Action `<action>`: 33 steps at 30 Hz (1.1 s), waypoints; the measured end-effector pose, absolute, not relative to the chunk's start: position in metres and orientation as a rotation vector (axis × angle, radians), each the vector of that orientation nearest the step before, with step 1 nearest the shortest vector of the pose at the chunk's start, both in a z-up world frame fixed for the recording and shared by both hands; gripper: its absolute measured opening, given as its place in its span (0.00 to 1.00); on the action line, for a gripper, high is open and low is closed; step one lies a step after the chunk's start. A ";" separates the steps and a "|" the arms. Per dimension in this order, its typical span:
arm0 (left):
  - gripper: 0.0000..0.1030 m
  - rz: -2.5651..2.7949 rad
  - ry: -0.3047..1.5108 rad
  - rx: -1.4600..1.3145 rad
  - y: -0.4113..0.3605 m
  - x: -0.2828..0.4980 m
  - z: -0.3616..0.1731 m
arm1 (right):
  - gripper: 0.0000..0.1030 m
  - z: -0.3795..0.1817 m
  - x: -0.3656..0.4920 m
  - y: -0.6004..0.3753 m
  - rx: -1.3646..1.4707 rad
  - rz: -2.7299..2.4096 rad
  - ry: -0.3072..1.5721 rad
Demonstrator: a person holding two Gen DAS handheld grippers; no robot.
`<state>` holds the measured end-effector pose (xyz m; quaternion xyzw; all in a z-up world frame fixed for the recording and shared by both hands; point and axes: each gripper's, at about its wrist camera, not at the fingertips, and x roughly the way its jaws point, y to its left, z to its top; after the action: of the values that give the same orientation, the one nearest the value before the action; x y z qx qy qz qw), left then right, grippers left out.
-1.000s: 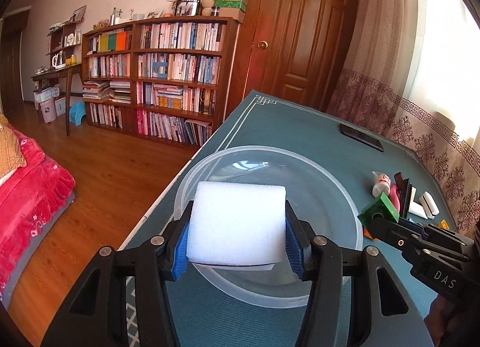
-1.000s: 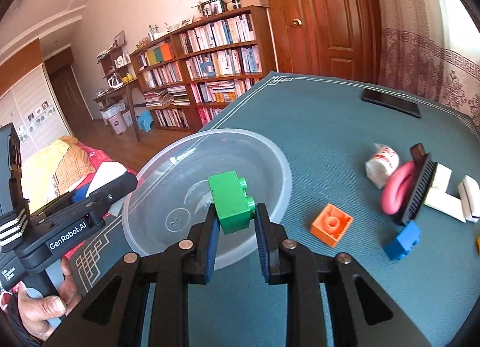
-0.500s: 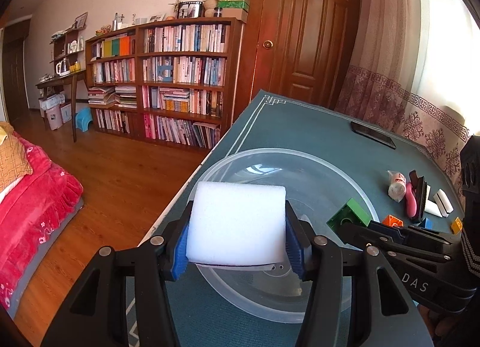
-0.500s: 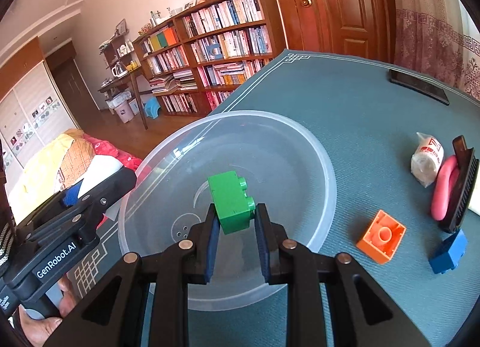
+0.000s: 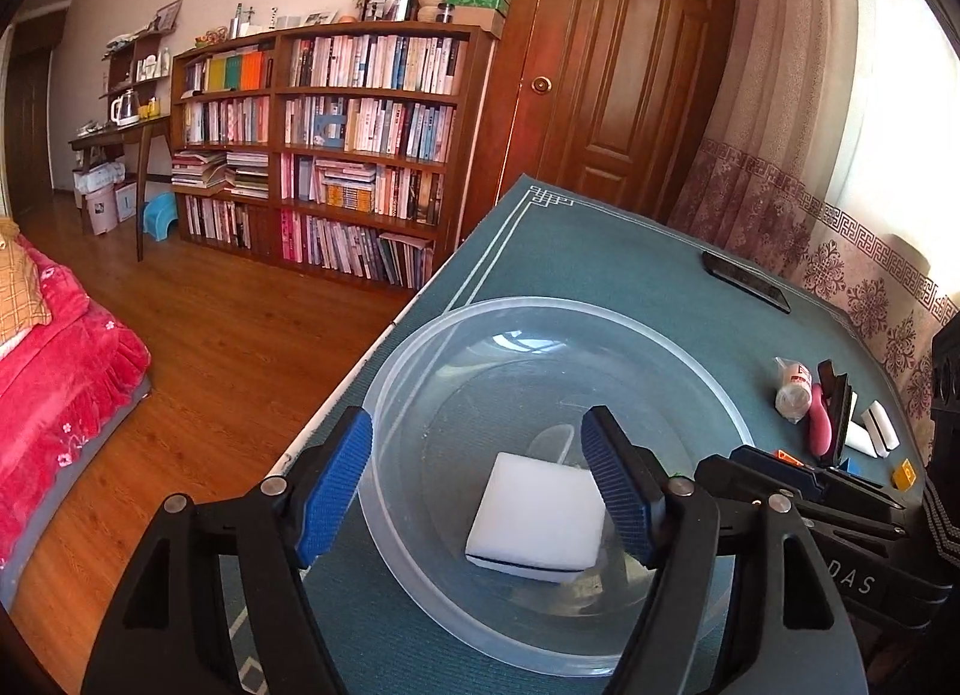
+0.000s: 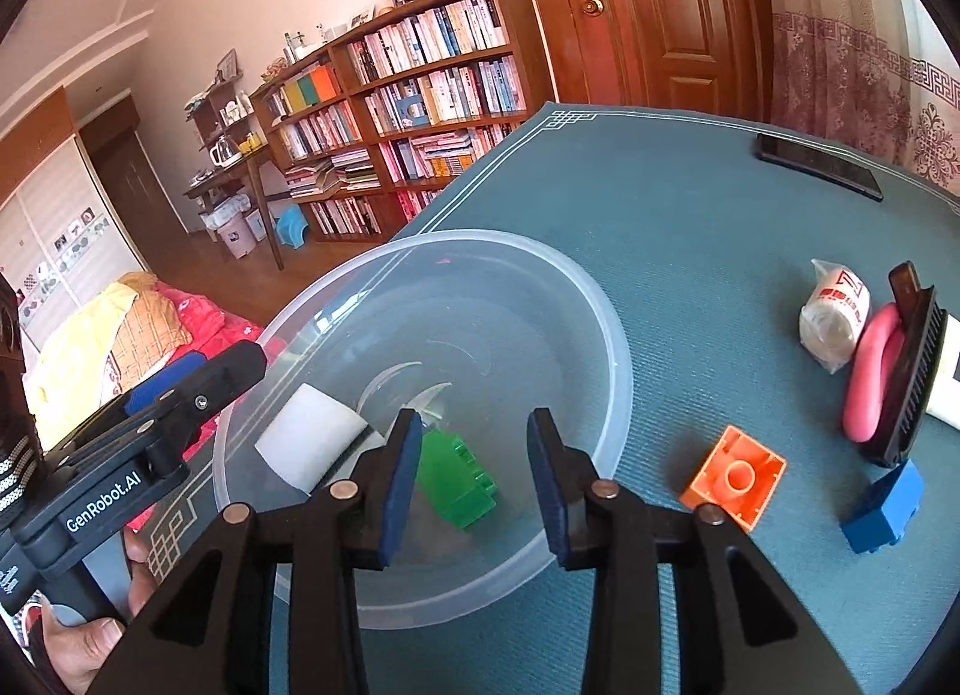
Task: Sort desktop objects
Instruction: 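Open the left tool to drop the sponge while the right tool drops the green brick into the bowl, then move the right tool to the blue brick and grasp it while the left tool withdraws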
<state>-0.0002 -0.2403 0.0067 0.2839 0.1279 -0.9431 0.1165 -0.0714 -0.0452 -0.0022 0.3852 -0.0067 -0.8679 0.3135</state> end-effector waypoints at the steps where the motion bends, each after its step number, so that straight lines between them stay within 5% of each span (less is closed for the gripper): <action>1: 0.73 -2.759 0.378 0.831 -0.241 0.000 0.006 | 0.40 -0.001 -0.072 -0.045 1.012 -2.288 -0.021; 24: 0.73 -2.738 0.240 0.871 -0.207 -0.010 0.014 | 0.40 0.015 -0.077 0.008 0.991 -2.352 -0.143; 28: 0.73 -2.770 0.199 0.915 -0.187 -0.017 0.014 | 0.55 0.013 -0.081 0.036 1.007 -2.403 -0.197; 33: 0.73 -2.792 0.133 0.963 -0.161 -0.025 0.013 | 0.56 0.004 -0.081 0.067 1.040 -2.463 -0.235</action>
<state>-0.0246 -0.1611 0.0129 0.3244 0.0448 -0.9403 0.0922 -0.0814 0.0671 0.0041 0.3775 -0.0854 -0.8937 0.2269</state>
